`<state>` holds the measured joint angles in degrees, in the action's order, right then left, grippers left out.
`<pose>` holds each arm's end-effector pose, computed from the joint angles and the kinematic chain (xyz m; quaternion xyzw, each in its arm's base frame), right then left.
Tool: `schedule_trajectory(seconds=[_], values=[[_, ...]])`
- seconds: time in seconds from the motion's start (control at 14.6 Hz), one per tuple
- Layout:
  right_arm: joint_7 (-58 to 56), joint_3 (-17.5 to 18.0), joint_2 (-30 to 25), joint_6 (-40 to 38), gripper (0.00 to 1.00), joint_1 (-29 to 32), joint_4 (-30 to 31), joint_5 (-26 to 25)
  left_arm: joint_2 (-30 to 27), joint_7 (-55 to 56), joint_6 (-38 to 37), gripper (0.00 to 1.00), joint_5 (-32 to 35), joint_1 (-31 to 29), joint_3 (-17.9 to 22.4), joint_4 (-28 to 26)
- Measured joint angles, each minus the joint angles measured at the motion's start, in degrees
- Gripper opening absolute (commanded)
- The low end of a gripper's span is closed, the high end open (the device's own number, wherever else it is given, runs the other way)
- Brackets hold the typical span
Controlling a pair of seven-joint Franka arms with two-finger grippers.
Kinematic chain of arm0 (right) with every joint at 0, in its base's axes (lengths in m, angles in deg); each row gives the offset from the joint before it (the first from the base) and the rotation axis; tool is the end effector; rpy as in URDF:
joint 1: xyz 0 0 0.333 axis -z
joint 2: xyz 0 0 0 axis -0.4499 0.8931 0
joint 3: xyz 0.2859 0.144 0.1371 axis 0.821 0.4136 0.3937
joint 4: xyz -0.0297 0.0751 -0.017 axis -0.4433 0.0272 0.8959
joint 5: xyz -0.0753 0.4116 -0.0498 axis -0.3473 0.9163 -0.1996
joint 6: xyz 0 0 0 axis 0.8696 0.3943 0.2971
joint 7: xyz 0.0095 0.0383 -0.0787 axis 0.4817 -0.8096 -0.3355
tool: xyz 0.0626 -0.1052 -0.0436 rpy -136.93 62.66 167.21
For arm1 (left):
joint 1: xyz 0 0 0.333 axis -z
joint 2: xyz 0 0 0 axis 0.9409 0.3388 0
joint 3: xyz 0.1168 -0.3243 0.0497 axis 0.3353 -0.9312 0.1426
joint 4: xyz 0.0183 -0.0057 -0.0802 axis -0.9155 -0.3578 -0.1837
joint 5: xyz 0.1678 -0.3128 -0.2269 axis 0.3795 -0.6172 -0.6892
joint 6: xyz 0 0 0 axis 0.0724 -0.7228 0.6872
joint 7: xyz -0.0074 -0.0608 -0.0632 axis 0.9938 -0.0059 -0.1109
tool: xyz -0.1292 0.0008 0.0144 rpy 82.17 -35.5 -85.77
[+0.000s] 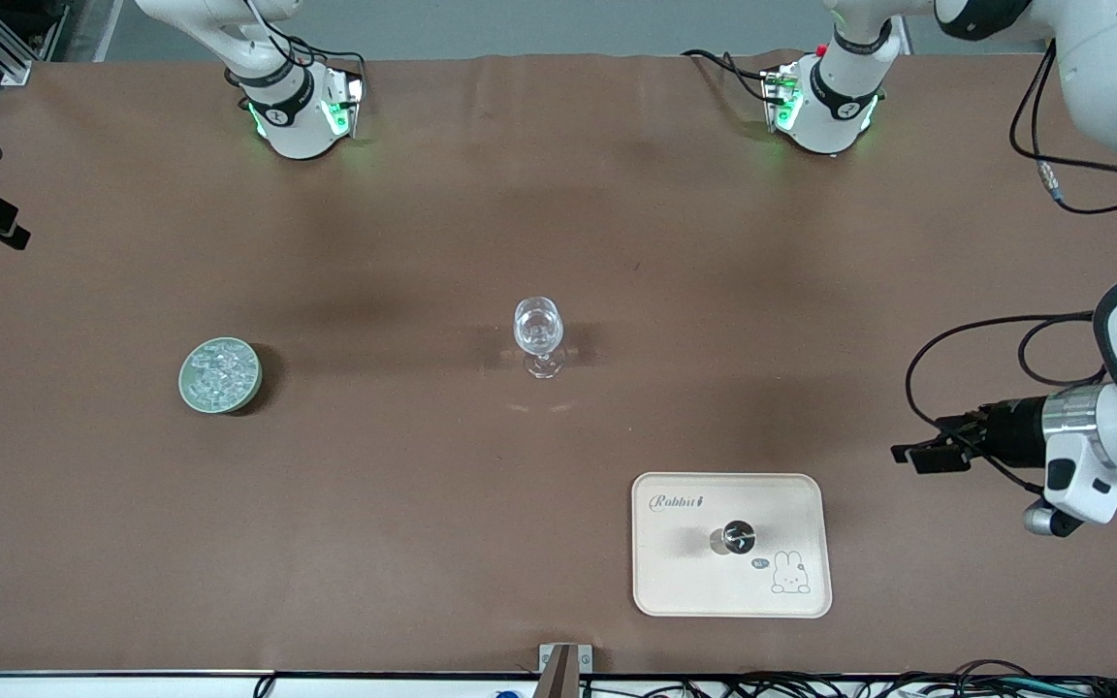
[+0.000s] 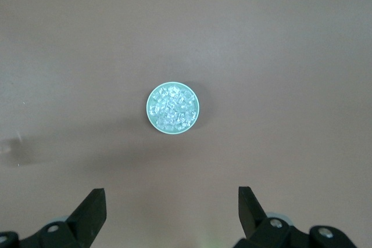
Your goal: Pour wine and add ice with both arms
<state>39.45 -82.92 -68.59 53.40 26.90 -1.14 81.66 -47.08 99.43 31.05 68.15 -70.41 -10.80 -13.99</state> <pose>0.5625 -0.0653 0.6630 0.9976 -0.0677 -0.0022 0.0166 0.7584 -0.0366 0.4356 0.9705 0.1711 -0.0893 0.1442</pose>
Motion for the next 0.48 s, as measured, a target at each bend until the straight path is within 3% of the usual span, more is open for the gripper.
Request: schedule_trajectory(seconds=[0.21, 0.48], values=[[0.0, 0.1, -0.1, 0.6, 1.0, 0.0, 0.2, 0.0, -7.0, -1.8, -0.2, 1.0, 8.8, -0.2, -4.0, -4.6], [0.0, 0.3, -0.3, 0.6, 1.0, -0.2, 0.2, 0.0, -18.0, -2.0, -0.4, 1.0, 13.1, 0.0, -7.3, -14.6]])
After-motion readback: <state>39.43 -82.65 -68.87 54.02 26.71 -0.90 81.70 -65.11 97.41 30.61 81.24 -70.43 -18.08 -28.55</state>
